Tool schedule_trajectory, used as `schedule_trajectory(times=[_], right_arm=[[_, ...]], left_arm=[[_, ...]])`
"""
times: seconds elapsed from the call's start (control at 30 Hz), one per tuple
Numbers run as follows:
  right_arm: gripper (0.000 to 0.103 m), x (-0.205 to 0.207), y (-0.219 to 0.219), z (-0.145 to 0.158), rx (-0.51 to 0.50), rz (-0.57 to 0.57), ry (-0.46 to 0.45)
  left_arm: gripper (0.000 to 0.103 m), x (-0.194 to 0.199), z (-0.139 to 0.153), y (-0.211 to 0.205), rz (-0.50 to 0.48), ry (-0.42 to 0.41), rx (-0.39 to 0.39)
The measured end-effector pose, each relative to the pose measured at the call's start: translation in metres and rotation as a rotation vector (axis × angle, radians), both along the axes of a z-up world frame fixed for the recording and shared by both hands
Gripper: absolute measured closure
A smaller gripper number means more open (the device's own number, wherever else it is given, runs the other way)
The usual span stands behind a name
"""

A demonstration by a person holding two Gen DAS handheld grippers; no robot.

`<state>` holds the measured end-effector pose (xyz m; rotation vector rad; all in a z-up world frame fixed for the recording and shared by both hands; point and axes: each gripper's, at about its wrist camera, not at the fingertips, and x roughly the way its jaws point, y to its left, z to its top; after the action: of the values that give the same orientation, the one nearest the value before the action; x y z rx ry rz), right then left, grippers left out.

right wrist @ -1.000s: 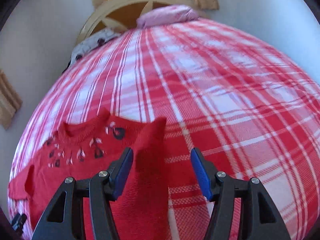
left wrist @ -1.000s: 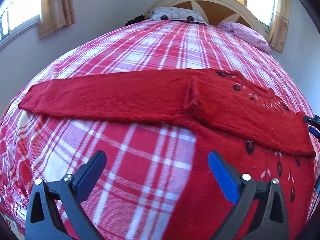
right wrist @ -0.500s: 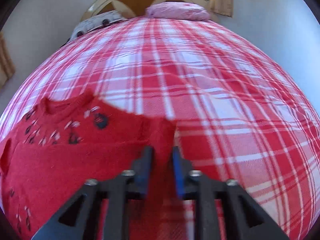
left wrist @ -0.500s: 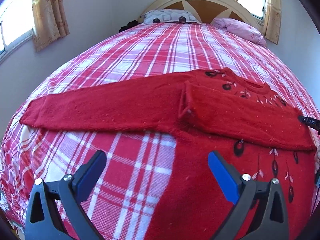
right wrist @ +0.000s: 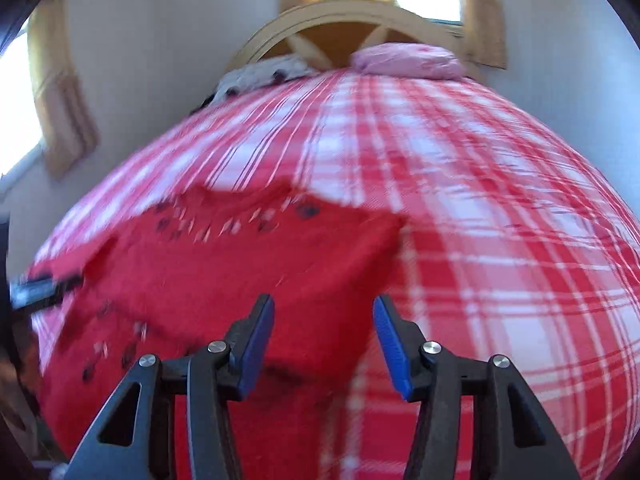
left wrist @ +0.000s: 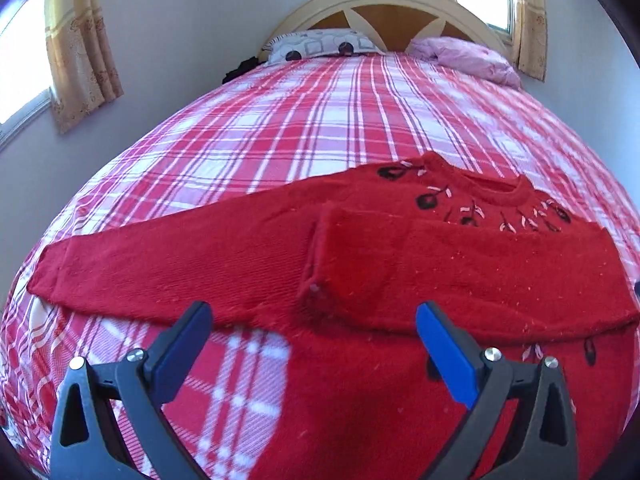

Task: Fold small clothes
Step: 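Fold the gripped sleeve across the sweater body and release with the right gripper, then grasp the other sleeve cuff of the sweater with the left gripper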

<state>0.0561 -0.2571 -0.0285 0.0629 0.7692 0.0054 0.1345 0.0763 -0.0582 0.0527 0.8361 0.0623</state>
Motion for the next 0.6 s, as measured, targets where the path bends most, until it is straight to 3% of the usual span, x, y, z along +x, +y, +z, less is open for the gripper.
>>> schedule_trajectory(times=[0.1, 0.27, 0.5, 0.6], right_arm=[[0.05, 0.005, 0.006, -0.03, -0.061, -0.008, 0.052], [0.05, -0.004, -0.014, -0.033, 0.004, -0.042, 0.066], [0.047, -0.007, -0.013, -0.035, -0.014, -0.048, 0.047], [0.047, -0.008, -0.016, -0.035, 0.005, -0.045, 0.04]], left_arm=[[0.0, 0.006, -0.006, -0.002, 0.013, 0.033, 0.027], [0.0, -0.006, -0.013, 0.022, 0.045, 0.035, 0.035], [0.0, -0.019, -0.024, 0.075, 0.183, 0.037, -0.077], [0.0, -0.018, -0.022, 0.081, 0.194, 0.031, -0.054]])
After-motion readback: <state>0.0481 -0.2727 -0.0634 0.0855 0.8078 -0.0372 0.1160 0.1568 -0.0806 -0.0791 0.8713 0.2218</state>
